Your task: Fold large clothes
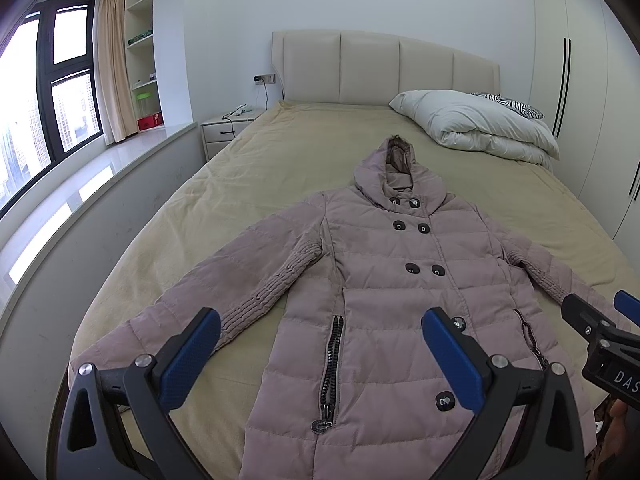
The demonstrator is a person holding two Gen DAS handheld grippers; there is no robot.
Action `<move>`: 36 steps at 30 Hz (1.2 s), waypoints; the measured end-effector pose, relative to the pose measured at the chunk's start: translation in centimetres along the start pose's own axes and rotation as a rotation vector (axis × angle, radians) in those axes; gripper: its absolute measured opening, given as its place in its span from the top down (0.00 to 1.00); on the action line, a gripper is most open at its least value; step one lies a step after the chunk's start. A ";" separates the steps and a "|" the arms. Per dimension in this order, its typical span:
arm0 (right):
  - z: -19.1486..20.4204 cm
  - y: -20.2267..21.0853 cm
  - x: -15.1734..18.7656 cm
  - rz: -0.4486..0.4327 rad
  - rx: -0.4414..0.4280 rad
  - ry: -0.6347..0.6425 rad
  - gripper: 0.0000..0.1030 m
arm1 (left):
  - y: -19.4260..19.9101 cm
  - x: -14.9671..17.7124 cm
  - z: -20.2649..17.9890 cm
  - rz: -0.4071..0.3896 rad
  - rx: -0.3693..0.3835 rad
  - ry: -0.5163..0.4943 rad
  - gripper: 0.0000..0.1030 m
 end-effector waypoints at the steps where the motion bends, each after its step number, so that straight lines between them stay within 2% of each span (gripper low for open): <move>1: -0.1 0.0 0.0 0.000 0.000 0.000 0.00 | 0.0 0.0 0.0 0.001 0.000 -0.001 0.00; 36: 0.1 -0.4 0.7 0.015 0.001 0.000 0.00 | 0.0 0.0 0.0 0.006 0.001 -0.001 0.00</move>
Point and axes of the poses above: each gripper's, at about its wrist camera, not at the fingertips, and y roughly against the way its jaws point, z to its left, x to its underside, the point moved 6 cm from there along -y, roughly the way its jaws point, and after that the axes turned 14 degrees about -y, right-handed, at the moved point
